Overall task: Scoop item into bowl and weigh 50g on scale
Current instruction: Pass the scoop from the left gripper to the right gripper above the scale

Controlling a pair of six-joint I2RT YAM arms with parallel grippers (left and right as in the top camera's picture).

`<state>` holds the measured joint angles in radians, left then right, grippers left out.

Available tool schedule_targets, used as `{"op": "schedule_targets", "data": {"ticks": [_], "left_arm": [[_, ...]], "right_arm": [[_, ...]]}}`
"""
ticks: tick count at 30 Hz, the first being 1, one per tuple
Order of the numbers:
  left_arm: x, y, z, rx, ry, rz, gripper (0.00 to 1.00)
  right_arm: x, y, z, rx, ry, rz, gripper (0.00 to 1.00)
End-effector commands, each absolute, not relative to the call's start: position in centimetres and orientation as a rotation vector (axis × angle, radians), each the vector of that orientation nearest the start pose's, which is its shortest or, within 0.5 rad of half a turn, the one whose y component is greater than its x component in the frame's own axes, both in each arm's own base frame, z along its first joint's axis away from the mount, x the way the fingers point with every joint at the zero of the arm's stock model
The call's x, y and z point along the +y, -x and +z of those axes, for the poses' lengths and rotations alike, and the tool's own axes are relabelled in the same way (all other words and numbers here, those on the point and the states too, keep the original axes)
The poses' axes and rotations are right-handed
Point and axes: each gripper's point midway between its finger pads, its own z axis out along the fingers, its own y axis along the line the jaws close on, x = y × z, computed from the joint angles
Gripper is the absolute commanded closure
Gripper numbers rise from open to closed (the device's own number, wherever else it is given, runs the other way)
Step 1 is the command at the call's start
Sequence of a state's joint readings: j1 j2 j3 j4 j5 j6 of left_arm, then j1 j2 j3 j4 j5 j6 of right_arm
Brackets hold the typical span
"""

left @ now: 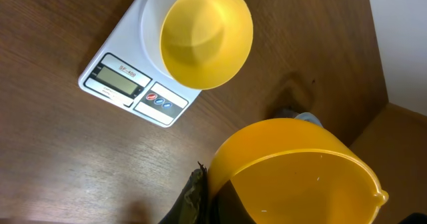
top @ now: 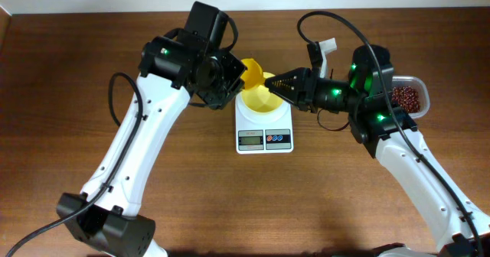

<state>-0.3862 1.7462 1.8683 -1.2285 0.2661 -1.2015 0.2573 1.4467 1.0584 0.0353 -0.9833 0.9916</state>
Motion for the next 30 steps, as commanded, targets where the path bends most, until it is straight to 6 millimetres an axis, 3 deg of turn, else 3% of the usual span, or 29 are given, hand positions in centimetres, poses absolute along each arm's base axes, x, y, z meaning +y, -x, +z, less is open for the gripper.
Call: {"op": "schedule_targets", "data": {"ticks": [1, 7, 13, 16, 18, 20, 22, 23, 26, 28, 29, 30], "left_arm": [[-20.0, -36.2, 25.9, 2.682, 1.057, -0.807, 1.0], [-20.1, -36.3, 26.0, 2.677, 1.064, -0.812, 1.0], [-22.1, -35.8, 26.3, 2.691, 0.986, -0.839, 1.0], [-22.1, -35.7, 26.2, 2.691, 0.983, -0.835, 1.0], [-22.0, -35.8, 26.2, 2.688, 0.985, -0.831, 1.0], [-22.0, -35.8, 26.2, 2.689, 0.985, -0.831, 1.0], [-22.0, -35.8, 26.2, 2.688, 0.985, -0.831, 0.98], [-22.0, -35.8, 26.2, 2.688, 0.985, -0.831, 0.88], [-22.0, -35.8, 26.2, 2.688, 0.985, -0.831, 0.18], [-22.0, -35.8, 26.2, 2.689, 0.985, -0.831, 0.12], [-22.0, -35.8, 26.2, 2.689, 0.985, -0.831, 0.02], [-22.0, -35.8, 26.2, 2.688, 0.985, -0.831, 0.01]], "right_arm": [[24.1, -34.7, 28.3, 2.165, -0.002, 1.707, 0.68], [24.1, -34.7, 28.3, 2.164, -0.001, 1.707, 0.69], [24.1, -34.7, 28.3, 2.164, -0.001, 1.707, 0.75], [24.1, -34.7, 28.2, 2.165, -0.002, 1.707, 0.76], [24.1, -34.7, 28.2, 2.165, -0.001, 1.707, 0.82], [24.1, -34.7, 28.2, 2.164, 0.002, 1.705, 0.94], [24.1, -34.7, 28.2, 2.164, 0.002, 1.705, 0.96], [24.1, -34.7, 28.2, 2.163, 0.002, 1.705, 0.96], [24.1, -34.7, 28.2, 2.162, 0.006, 1.703, 0.96], [24.1, -34.8, 28.2, 2.162, 0.006, 1.702, 0.96], [24.1, -34.8, 28.2, 2.157, 0.021, 1.694, 0.96], [24.1, -34.8, 28.2, 2.152, 0.033, 1.688, 0.96]]}}
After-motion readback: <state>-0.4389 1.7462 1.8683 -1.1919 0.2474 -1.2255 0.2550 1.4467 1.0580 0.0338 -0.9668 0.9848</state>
